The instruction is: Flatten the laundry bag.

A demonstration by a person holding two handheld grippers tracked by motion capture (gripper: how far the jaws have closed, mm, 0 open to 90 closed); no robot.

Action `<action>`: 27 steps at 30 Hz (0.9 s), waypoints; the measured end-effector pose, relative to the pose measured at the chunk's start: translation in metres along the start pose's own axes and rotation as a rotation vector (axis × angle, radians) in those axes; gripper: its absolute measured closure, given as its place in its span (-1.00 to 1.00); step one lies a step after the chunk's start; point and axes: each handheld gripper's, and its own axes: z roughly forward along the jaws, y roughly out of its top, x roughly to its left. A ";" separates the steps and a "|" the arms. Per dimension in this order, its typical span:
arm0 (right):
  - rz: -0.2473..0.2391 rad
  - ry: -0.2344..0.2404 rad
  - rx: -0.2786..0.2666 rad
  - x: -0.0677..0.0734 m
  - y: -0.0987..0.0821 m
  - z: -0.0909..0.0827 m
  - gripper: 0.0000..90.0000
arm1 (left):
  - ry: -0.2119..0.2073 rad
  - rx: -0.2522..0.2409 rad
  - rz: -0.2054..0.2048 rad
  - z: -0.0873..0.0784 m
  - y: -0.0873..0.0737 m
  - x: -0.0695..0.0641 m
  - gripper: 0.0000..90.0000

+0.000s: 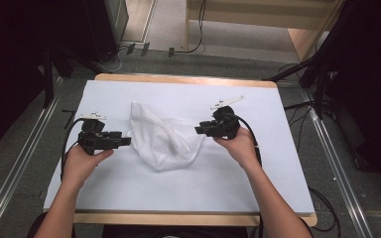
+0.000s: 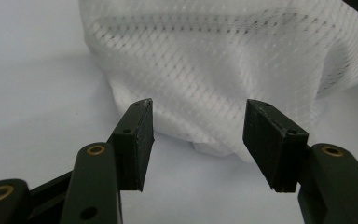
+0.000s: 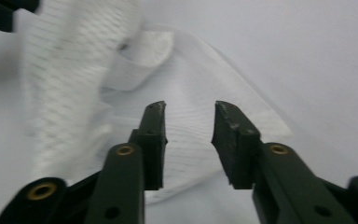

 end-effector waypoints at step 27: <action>0.159 -0.067 0.059 -0.052 -0.016 0.046 0.06 | -0.068 0.093 0.119 0.047 0.010 -0.063 0.08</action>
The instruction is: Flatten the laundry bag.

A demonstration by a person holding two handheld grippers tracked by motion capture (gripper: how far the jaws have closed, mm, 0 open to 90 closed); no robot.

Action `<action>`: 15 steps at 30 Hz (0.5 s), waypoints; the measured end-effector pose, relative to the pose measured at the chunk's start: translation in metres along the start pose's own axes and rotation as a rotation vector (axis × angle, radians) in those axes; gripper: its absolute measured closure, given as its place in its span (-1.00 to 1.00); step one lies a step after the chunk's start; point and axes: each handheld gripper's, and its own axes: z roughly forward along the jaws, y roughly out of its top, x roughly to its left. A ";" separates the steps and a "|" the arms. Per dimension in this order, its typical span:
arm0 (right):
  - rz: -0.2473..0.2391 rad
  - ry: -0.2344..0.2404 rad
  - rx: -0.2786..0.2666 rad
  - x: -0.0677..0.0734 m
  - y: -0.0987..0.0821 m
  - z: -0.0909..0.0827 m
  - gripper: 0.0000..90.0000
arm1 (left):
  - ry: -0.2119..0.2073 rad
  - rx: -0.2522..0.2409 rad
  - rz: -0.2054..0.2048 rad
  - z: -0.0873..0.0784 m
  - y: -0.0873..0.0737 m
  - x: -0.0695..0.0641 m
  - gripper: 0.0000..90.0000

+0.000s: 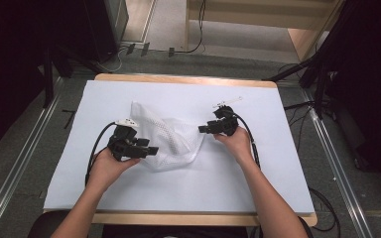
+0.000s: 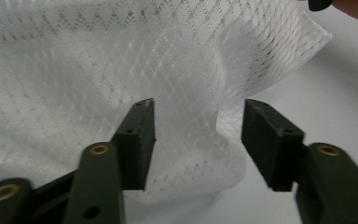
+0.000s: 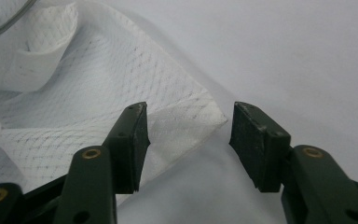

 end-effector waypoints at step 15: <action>-0.040 -0.020 0.048 0.004 -0.003 0.010 0.88 | -0.056 0.009 -0.010 0.009 -0.002 0.007 1.00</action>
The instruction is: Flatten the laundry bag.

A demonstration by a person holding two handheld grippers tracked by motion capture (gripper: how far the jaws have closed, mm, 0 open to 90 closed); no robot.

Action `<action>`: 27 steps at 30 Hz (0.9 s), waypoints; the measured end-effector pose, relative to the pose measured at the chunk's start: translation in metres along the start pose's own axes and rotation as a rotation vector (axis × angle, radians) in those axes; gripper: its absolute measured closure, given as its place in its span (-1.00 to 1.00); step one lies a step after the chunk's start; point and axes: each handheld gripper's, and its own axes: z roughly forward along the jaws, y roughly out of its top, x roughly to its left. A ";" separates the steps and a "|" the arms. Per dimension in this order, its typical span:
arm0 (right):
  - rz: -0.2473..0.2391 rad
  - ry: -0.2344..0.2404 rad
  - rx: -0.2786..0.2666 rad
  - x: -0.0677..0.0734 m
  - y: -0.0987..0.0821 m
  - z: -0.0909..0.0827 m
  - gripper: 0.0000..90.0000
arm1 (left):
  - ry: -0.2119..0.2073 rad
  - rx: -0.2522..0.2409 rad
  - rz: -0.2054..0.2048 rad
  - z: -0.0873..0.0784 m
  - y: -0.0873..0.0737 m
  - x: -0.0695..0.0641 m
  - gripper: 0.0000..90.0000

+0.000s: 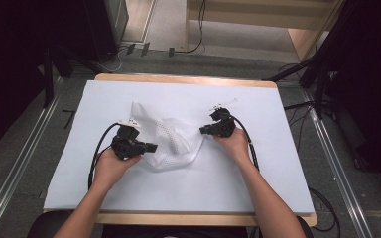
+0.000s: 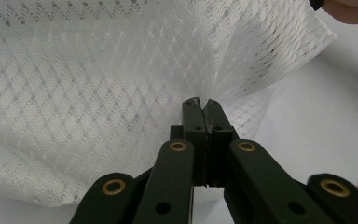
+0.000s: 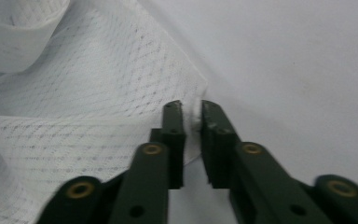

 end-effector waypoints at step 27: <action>0.114 -0.135 -0.095 -0.048 -0.021 -0.065 1.00 | -0.051 -0.114 -0.080 -0.016 -0.013 0.018 1.00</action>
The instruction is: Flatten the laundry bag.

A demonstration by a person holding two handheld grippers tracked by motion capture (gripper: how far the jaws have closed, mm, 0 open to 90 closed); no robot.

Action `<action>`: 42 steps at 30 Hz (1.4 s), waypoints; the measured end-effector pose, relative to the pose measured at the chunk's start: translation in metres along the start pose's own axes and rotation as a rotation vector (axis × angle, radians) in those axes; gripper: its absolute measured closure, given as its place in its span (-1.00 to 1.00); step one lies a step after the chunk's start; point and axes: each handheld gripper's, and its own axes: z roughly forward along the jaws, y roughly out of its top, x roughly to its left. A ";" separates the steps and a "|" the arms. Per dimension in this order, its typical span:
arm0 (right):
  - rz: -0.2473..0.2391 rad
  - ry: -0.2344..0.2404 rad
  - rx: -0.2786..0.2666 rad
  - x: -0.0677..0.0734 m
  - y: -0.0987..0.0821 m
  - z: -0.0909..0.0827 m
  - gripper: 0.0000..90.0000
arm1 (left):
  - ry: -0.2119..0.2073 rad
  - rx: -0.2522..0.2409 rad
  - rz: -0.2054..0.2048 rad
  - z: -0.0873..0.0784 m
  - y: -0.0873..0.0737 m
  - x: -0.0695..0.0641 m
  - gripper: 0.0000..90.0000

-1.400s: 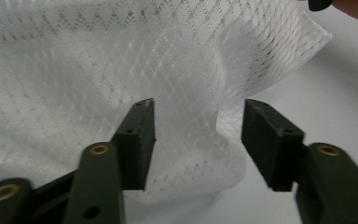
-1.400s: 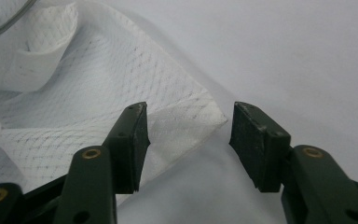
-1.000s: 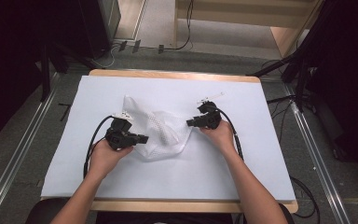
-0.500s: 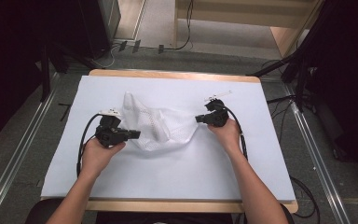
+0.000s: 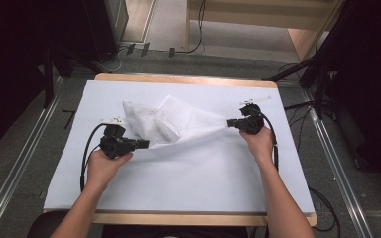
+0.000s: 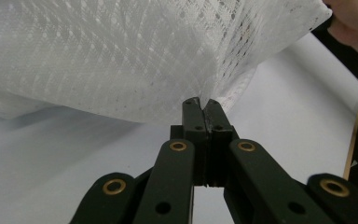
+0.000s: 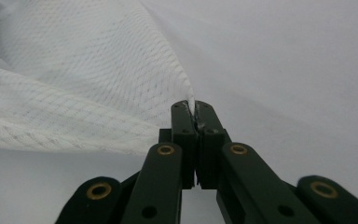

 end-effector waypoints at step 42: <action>-0.245 0.299 0.140 0.124 -0.005 0.051 1.00 | 0.096 -0.024 0.004 -0.075 0.003 0.016 0.50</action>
